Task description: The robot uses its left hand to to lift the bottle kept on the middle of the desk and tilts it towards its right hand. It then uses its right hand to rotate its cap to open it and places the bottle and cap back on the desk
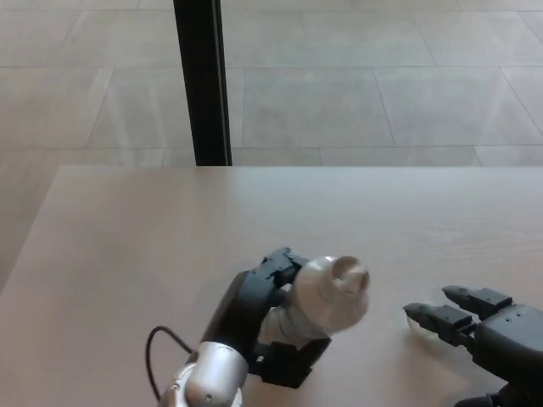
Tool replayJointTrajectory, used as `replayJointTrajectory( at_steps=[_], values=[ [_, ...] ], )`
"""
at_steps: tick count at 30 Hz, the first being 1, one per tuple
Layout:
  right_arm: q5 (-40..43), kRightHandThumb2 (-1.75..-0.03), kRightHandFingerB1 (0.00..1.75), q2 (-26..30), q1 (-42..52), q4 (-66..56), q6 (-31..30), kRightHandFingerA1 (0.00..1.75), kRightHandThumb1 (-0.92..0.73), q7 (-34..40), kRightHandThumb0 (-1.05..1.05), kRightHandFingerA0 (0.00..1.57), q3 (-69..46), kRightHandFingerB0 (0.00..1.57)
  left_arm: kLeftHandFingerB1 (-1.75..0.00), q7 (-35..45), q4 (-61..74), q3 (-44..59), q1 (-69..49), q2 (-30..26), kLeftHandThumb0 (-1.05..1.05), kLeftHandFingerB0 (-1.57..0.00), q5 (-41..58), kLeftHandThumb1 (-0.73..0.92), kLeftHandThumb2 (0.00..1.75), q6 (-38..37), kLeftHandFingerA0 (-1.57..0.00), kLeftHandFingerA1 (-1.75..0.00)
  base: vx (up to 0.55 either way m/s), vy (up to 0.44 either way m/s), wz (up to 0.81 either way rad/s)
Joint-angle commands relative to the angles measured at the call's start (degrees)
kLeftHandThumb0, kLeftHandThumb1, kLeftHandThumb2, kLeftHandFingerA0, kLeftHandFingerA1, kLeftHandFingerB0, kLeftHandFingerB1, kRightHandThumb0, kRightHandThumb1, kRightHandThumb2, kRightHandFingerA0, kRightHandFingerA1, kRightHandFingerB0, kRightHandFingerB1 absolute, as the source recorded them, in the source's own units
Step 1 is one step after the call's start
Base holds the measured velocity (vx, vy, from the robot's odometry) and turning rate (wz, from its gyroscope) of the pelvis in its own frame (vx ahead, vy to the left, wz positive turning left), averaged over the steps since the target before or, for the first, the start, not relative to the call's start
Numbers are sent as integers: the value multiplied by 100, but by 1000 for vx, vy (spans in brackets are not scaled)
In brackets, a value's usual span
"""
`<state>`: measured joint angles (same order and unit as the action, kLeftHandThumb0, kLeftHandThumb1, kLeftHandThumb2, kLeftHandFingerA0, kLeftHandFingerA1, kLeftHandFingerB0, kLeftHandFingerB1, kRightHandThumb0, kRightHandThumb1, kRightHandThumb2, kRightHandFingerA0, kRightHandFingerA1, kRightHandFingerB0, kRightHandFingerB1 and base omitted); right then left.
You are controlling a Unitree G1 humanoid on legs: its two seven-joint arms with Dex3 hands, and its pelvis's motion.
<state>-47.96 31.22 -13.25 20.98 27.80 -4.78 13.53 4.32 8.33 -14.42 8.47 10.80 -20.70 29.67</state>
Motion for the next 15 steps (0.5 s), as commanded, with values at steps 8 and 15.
replayJointTrajectory(
  at_steps=[8,15],
  values=[
    [2660,-65,33,224,1156,-535,-992,26,-79,-894,-81,0,-2192,28,-101,-1340,10,2269,-1759,2368,-14,-66,2464,87,135,256,-86,-112,0,0,0],
    [3250,-62,37,-162,1467,-870,-799,59,-72,-336,-67,16,-3184,53,-81,-1849,-210,2421,-1792,2392,-26,-22,2448,92,88,106,-45,-175,0,0,0]
  ],
)
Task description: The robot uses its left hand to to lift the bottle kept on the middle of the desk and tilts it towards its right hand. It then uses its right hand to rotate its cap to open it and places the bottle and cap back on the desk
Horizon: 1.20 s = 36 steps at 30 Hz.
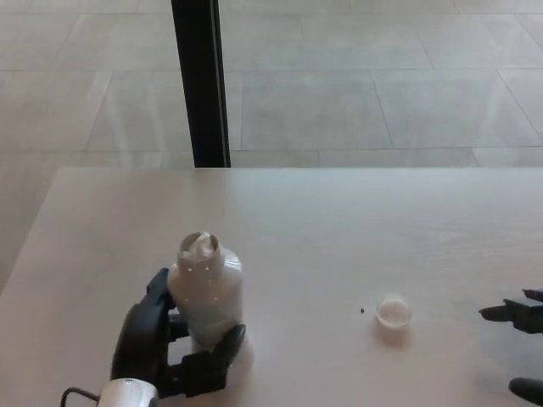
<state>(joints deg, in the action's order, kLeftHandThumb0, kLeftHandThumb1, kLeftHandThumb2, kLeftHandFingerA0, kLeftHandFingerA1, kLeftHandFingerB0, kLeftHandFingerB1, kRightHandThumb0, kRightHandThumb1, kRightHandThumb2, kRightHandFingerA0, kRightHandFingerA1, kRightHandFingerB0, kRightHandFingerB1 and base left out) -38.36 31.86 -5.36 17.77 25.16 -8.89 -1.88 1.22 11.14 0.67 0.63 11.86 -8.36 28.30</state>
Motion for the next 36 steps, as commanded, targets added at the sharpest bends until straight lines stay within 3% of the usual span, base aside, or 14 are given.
replayJointTrajectory(
  at_steps=[1,3,5,6,8,9,12,13,14,18,22,23,24,36],
  values=[
    [2357,-62,37,-290,697,-673,-595,60,-70,99,-65,19,-1755,56,-45,-1512,-501,760,-1089,2205,-28,-21,1120,92,77,147,-21,-167,0,0,0],
    [2518,-61,37,-380,726,-831,-618,59,-68,189,-58,24,-2014,57,-28,-1255,-483,38,-1194,1624,-31,-2,581,92,67,173,-8,-65,0,0,0],
    [2680,-60,38,-450,741,-943,-637,60,-66,188,-57,25,-2185,58,-12,-1154,-443,-205,-1164,1393,-33,0,478,88,65,168,-1,-41,0,0,0],
    [2791,-60,38,-497,740,-1008,-656,62,-66,176,-56,24,-2264,58,0,-1023,-461,-413,-1131,1122,-36,0,325,88,65,154,0,0,0,0,0],
    [2899,-87,52,-552,794,-1198,-633,65,-54,255,-58,25,-2507,48,0,-855,-265,-811,-839,615,-56,0,-100,85,66,932,0,0,0,0,0],
    [2960,-60,38,-586,798,-1230,-613,69,-65,267,-54,25,-2579,58,0,-826,-266,-812,-768,548,-60,0,-106,83,64,1031,0,0,0,0,0],
    [2995,-86,53,-628,785,-1230,-533,68,-51,307,-59,28,-2700,52,0,-759,-274,-816,-671,407,-60,0,-84,81,64,1086,0,0,0,0,0],
    [2982,-60,38,-683,758,-1225,-436,75,-62,419,-55,26,-2781,61,0,-762,-275,-861,-623,295,-61,0,-148,79,63,1085,0,0,0,0,0],
    [3016,-59,39,-717,751,-1229,-390,78,-62,451,-55,27,-2823,62,0,-785,-274,-881,-609,264,-62,0,-177,69,83,1078,0,0,0,0,0],
    [3142,-83,54,-877,702,-1190,-168,75,-48,567,-55,35,-3010,56,0,-953,-415,-1188,-508,13,-66,0,-550,74,62,1017,0,0,0,0,0],
    [3104,-58,39,-959,676,-1145,-57,82,-58,602,-53,32,-3112,65,0,-1064,-491,-1414,-425,-115,-68,0,-796,72,62,1102,0,0,0,0,0],
    [3111,-83,54,-981,687,-1170,-78,77,-47,594,-57,35,-3111,56,0,-1073,-496,-1390,-452,-105,-68,0,-767,72,62,1050,0,0,0,0,0],
    [3193,-58,39,-1037,692,-1185,-56,88,-58,559,-53,30,-3125,65,0,-1090,-513,-1314,-504,-77,-67,0,-679,71,61,944,0,0,0,0,0],
    [3636,-59,47,-894,863,-1403,-459,96,-63,245,-79,11,-3742,45,0,-851,188,-691,-909,-469,-62,0,-391,82,64,590,0,0,0,0,0]
  ],
)
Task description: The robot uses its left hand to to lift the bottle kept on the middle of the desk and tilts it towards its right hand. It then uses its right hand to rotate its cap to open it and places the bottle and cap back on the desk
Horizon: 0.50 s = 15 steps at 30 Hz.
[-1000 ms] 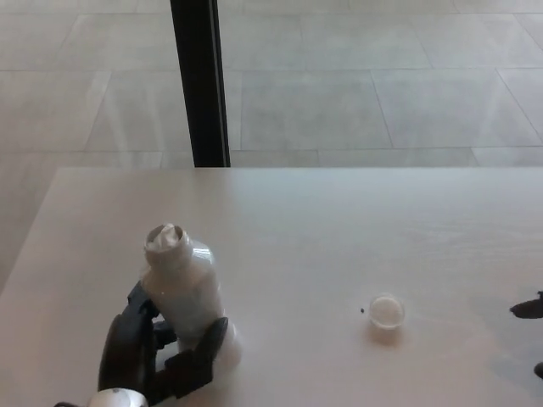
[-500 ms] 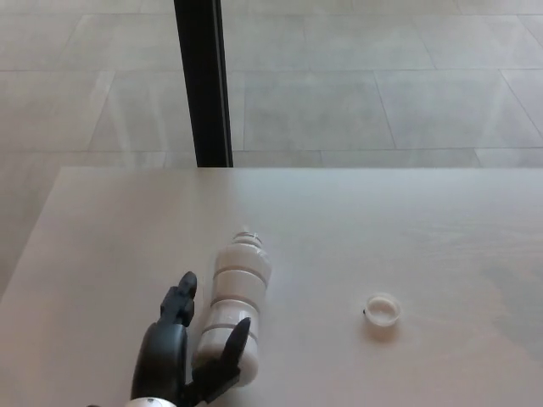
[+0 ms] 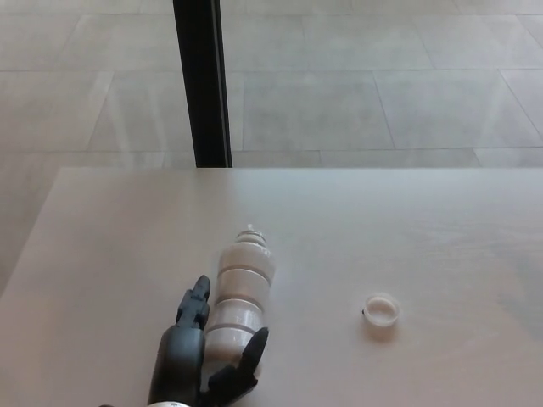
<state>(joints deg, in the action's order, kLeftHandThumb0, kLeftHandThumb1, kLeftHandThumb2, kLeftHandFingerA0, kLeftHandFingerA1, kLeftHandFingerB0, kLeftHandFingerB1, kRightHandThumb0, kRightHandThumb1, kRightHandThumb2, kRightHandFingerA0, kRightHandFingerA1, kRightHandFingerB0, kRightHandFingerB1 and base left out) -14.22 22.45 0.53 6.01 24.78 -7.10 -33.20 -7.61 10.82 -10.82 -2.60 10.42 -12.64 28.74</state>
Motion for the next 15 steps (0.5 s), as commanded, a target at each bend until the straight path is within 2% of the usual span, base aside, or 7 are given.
replayJointTrajectory(
  at_steps=[1,5,7,8,9,10,15],
  values=[
    [1212,-60,50,168,407,-179,-507,95,-65,27,-85,8,-790,42,0,235,436,907,-700,-459,-70,0,371,71,86,337,0,0,0,0,0],
    [1315,-89,58,416,706,530,-336,75,-53,-32,-87,11,-1208,31,0,987,837,2307,-1046,-806,-62,0,1586,82,90,-350,0,0,0,0,0],
    [1379,-90,61,532,900,785,-396,76,-54,-116,-91,6,-1399,28,0,1305,827,3093,-1119,-997,-61,0,2206,92,69,-464,0,0,0,0,0],
    [1425,-90,60,593,940,1070,-297,76,-54,-98,-90,6,-1506,28,-14,1453,793,3575,-1101,-1131,-102,0,2598,79,101,-400,0,-8,0,0,0],
    [1486,-89,61,605,983,1184,-319,76,-53,-102,-90,6,-1589,28,0,1511,761,3963,-1054,-1173,-78,0,2961,92,70,-305,0,0,0,0,0],
    [1561,-91,62,610,1106,1361,-419,71,-55,-93,-90,5,-1738,26,-12,1543,570,4753,-922,-1266,-105,0,3770,85,111,-241,0,-7,0,0,0],
    [1833,-93,64,772,1213,2399,-485,73,-55,63,-92,2,-2183,25,-10,1432,-323,7005,-654,-1966,-105,0,5858,73,100,10,0,-9,0,0,0]
  ],
)
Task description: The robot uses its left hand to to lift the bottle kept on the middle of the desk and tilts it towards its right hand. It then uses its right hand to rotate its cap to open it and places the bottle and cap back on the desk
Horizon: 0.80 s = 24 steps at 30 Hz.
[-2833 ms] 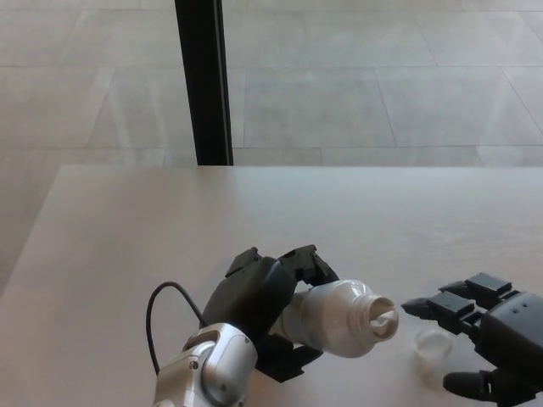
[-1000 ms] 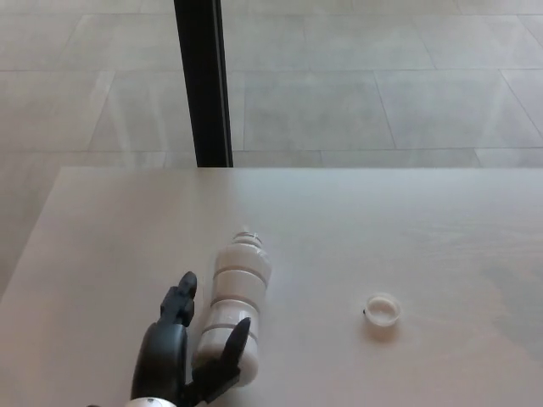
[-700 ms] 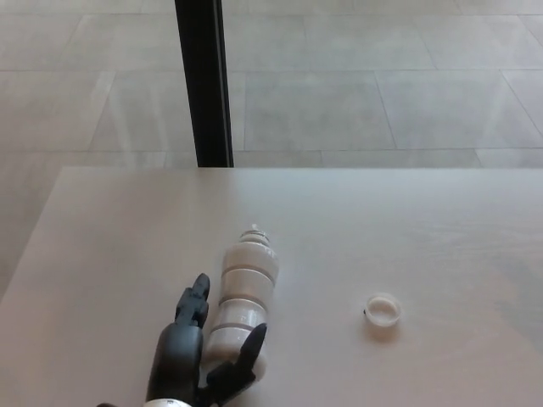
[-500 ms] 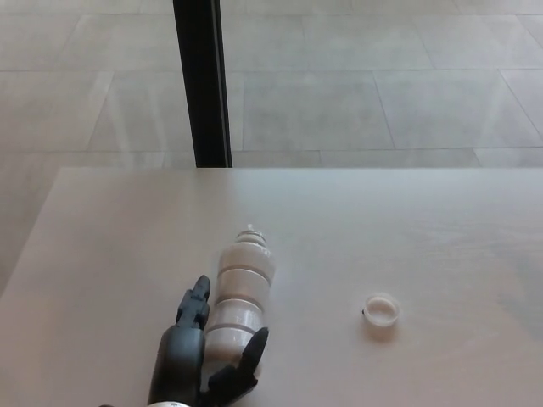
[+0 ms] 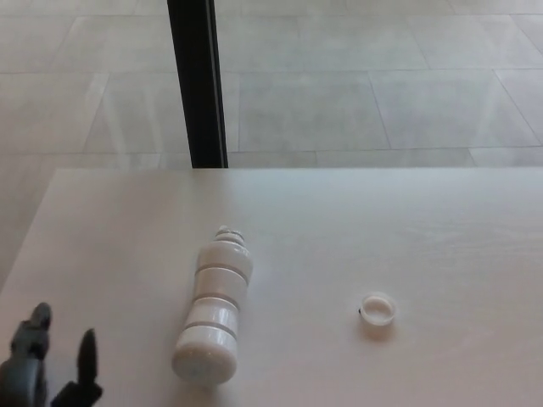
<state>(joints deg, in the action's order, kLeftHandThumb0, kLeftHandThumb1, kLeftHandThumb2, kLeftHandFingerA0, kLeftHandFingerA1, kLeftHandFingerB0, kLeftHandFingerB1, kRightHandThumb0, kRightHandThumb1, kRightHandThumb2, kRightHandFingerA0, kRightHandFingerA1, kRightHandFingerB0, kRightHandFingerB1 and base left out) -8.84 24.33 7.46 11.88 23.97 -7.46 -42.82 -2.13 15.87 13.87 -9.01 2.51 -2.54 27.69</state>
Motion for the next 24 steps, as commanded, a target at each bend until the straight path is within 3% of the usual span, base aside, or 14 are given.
replayJointTrajectory(
  at_steps=[1,5,6,8,9,12,13,15,16,19,20,21,23,24],
  values=[
    [1322,-96,65,606,518,1950,-423,70,-56,123,-95,2,-1261,25,-11,864,-1120,4819,28,-1306,-105,0,4978,76,105,127,0,-9,0,0,0],
    [1466,-64,70,652,465,2506,-866,84,-74,412,-95,0,-1517,22,-15,682,-2566,6072,-218,-1674,-105,0,5249,82,111,-193,0,-5,0,0,0],
    [1549,-98,67,631,419,2636,-884,70,-58,443,-94,1,-1574,21,-17,806,-3062,6206,-295,-1731,-105,0,5135,81,111,-415,0,-6,0,0,0],
    [1633,-96,68,624,340,2908,-896,78,-58,507,-96,5,-1655,20,-15,865,-3795,6315,-441,-1740,-105,0,4849,81,110,-839,0,-4,0,0,0],
    [1597,-57,70,615,303,3053,-921,112,-73,644,-94,0,-1671,18,-14,960,-4492,6425,-516,-1825,-105,0,4786,76,105,-1076,0,-1,0,0,0],
    [1695,-99,68,555,227,3538,-1143,75,-60,655,-92,4,-1697,21,-9,447,-6820,6456,-676,-2339,-95,0,4385,70,100,-1671,-13,-19,0,0,0],
    [1796,-96,66,499,211,3644,-1184,75,-58,577,-91,5,-1739,16,-84,378,-7024,6205,-840,-2335,-82,-5,4037,87,64,-1695,-16,-48,0,0,0],
    [1875,-98,66,395,207,3778,-1254,67,-57,557,-89,2,-1773,17,-57,265,-7103,5788,-1181,-2144,-73,0,3476,89,67,-1795,-10,-35,0,0,0],
    [1925,-96,67,318,197,3936,-1369,69,-55,534,-90,3,-1782,17,-9,529,-6707,5404,-1716,-1849,-97,0,3076,79,105,-1302,0,0,0,0,0],
    [2115,-96,72,169,213,4225,-1378,71,-55,291,-91,3,-1855,9,-42,479,-6198,4633,-2432,-1452,-52,0,2153,81,73,-1528,-4,-18,0,0,0],
    [2173,-62,86,60,241,4390,-1502,91,-74,40,-89,0,-1817,0,-57,411,-6229,4259,-2664,-1451,-59,-1,1740,87,67,-1775,-6,-31,0,0,0],
    [2144,-64,82,1,279,4556,-1601,86,-72,-143,-90,0,-1735,0,-29,1154,-6759,4133,-2671,-1681,-80,0,1839,71,100,-1817,0,-13,0,0,0],
    [2153,-62,82,11,370,4737,-1655,83,-70,-236,-88,0,-1749,0,-26,1495,-7139,3985,-2659,-1839,-84,0,1816,72,100,-1922,0,-13,0,0,0],
    [2205,-61,80,-63,380,4782,-1747,83,-69,-328,-85,0,-1766,0,-57,1527,-7374,3602,-2687,-1894,-63,-19,1458,91,67,-2587,-14,-33,0,0,0]
  ],
)
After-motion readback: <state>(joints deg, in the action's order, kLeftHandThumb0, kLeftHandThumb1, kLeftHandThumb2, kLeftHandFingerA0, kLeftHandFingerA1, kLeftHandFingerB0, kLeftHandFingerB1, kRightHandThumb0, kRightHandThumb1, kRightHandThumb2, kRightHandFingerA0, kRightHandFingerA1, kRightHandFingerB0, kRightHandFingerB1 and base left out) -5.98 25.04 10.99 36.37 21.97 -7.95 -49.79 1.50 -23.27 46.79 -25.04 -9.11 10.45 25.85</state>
